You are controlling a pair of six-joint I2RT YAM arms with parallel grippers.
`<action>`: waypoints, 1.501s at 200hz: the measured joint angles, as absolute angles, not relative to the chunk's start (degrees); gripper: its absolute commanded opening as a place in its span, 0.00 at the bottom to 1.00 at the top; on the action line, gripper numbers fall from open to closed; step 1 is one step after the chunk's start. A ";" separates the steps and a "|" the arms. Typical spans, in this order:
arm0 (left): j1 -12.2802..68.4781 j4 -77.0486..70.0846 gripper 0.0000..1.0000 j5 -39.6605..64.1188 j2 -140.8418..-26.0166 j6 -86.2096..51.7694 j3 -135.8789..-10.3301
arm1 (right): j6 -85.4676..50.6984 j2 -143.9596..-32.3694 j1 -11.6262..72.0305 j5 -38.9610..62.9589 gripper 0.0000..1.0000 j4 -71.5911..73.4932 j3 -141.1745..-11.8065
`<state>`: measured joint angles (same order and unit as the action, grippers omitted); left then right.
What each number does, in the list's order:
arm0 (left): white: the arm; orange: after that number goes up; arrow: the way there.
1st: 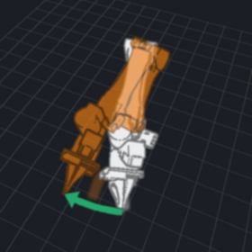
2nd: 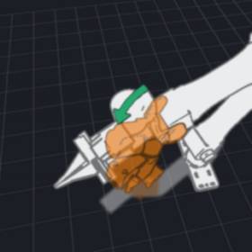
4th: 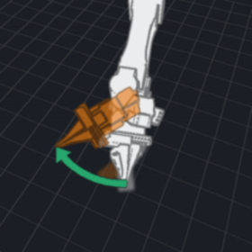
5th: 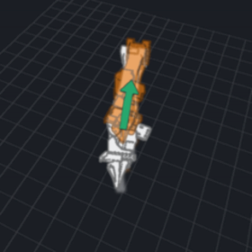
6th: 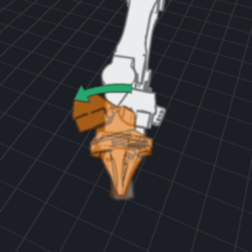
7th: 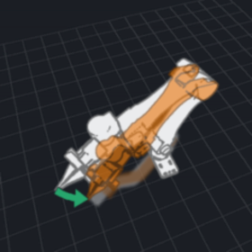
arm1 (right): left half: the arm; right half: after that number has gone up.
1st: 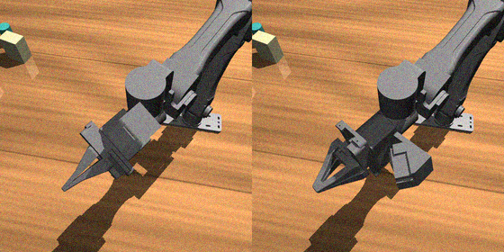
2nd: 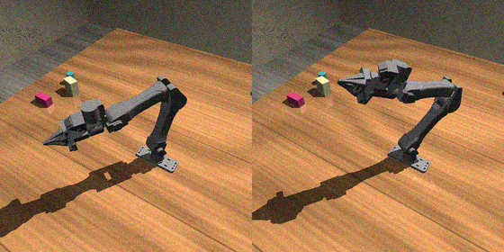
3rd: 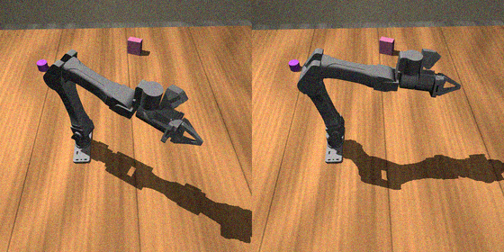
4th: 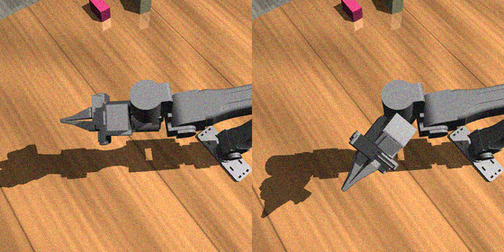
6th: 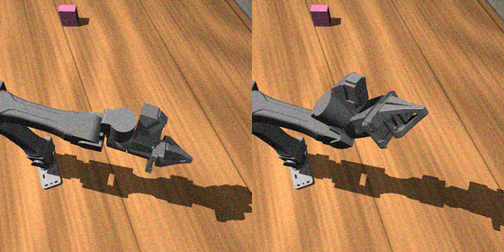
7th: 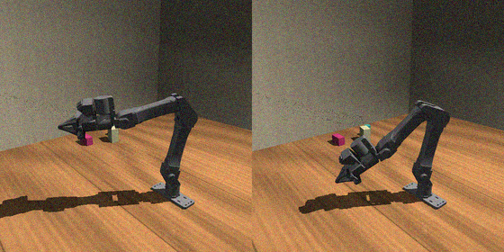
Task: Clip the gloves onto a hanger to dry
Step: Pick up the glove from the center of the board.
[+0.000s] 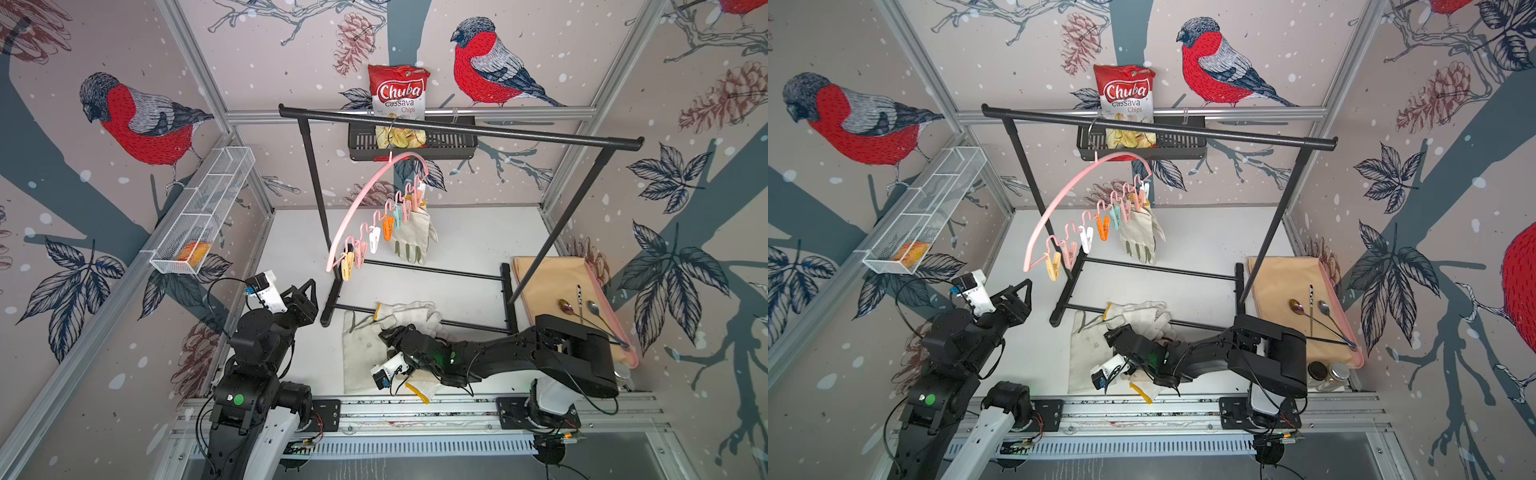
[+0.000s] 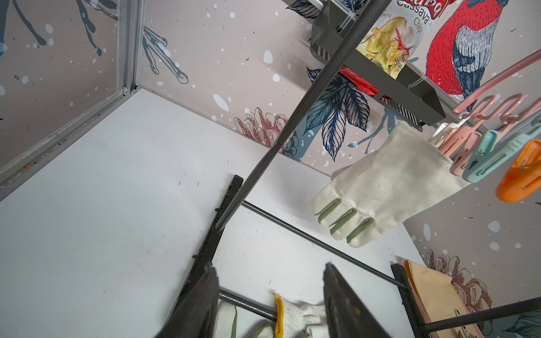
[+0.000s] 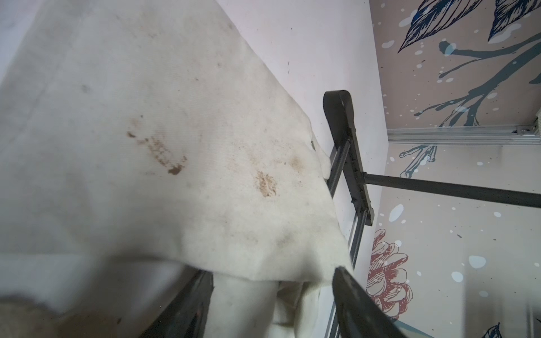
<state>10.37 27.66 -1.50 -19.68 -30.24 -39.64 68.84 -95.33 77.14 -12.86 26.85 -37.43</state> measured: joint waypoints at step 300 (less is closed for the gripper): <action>10.37 27.40 0.57 -0.25 -21.19 -32.10 -39.27 | 67.46 -106.89 79.79 -13.50 0.00 32.53 -42.11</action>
